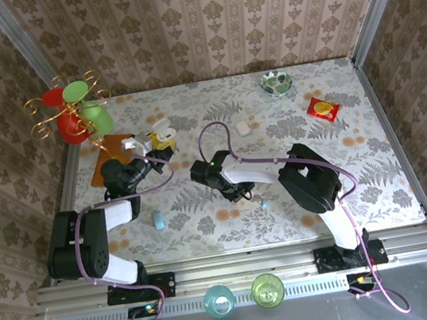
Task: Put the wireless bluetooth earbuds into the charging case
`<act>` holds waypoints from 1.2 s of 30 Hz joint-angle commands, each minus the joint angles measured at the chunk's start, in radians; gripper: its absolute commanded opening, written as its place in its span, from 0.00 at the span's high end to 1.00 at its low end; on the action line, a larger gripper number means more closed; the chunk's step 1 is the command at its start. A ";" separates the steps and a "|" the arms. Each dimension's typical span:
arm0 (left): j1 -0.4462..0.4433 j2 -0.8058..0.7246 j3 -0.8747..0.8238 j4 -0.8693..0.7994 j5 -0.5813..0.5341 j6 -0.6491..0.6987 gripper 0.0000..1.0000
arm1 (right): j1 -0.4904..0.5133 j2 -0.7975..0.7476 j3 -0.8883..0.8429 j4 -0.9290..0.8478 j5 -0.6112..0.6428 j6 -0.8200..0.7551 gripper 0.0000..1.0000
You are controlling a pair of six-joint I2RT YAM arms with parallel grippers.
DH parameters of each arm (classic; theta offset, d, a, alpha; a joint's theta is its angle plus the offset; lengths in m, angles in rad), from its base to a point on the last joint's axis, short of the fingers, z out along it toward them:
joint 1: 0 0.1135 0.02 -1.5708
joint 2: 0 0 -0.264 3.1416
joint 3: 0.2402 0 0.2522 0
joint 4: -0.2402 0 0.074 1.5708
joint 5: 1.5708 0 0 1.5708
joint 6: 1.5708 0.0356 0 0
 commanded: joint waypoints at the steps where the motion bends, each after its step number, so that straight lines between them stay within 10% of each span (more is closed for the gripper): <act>1: 0.005 0.002 0.019 0.039 0.003 0.001 0.73 | 0.006 0.026 0.026 -0.041 0.006 0.023 0.72; 22: 0.006 0.008 0.027 0.039 0.011 -0.001 0.73 | -0.003 -0.006 0.015 -0.020 -0.016 -0.025 0.80; 36: -0.063 0.054 0.080 0.041 0.280 0.016 0.73 | -0.227 -0.570 -0.262 0.542 -0.684 -0.042 0.80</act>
